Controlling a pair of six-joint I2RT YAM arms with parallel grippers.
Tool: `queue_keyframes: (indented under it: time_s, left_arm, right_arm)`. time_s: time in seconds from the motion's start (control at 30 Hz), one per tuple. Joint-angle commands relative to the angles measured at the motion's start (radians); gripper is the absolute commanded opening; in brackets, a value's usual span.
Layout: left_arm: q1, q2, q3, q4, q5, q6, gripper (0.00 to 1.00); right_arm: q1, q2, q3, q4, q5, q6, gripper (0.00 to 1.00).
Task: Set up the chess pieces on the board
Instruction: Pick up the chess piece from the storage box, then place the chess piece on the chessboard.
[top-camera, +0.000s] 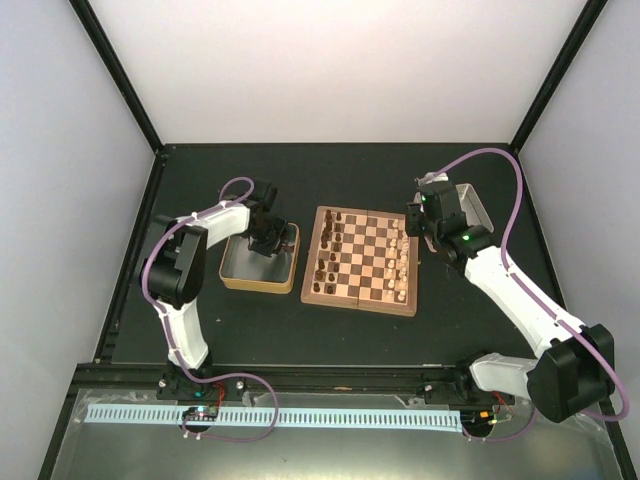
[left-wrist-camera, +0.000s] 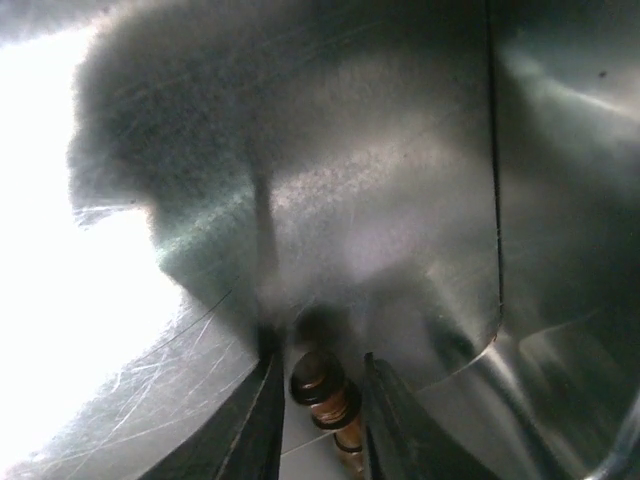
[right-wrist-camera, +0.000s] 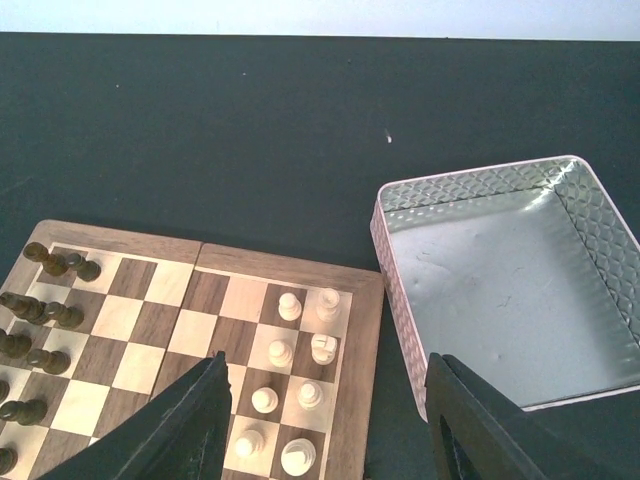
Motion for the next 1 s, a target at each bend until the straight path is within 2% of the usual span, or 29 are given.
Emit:
queue_keyframes:
  time_s: [0.0,0.07,0.13,0.3,0.4,0.6,0.77,0.97]
  left_arm:
    - [0.0,0.036,0.044,-0.01,-0.001,-0.018,0.17]
    - [0.002,0.034,0.041,-0.013,-0.003,-0.014,0.08]
    - [0.006,0.027,0.036,-0.022,-0.009,-0.005,0.02]
    - [0.029,-0.032,0.036,-0.074,-0.08,0.069,0.02]
    - [0.053,-0.101,0.04,-0.106,-0.131,0.15,0.02]
    - [0.092,-0.256,0.026,-0.088,-0.181,0.369,0.02]
    - [0.096,-0.351,0.016,0.066,-0.022,0.596,0.02]
    - [0.079,-0.384,0.016,0.32,0.258,0.693,0.01]
  right_arm:
    - [-0.003,-0.006,-0.01,0.026,0.023,-0.005,0.54]
    - [-0.003,-0.006,-0.01,0.026,0.021,-0.006,0.54]
    - [-0.002,-0.007,-0.01,0.025,0.02,-0.007,0.54]
    - [-0.002,-0.009,-0.002,0.028,-0.023,-0.018,0.55]
    - [-0.002,-0.001,0.002,0.048,-0.126,-0.044,0.58]
    - [0.0,0.075,0.083,0.05,-0.454,-0.043,0.67]
    - [0.054,0.121,0.073,0.208,-0.674,-0.001,0.76]
    - [0.129,0.255,0.13,0.371,-0.79,-0.011,0.8]
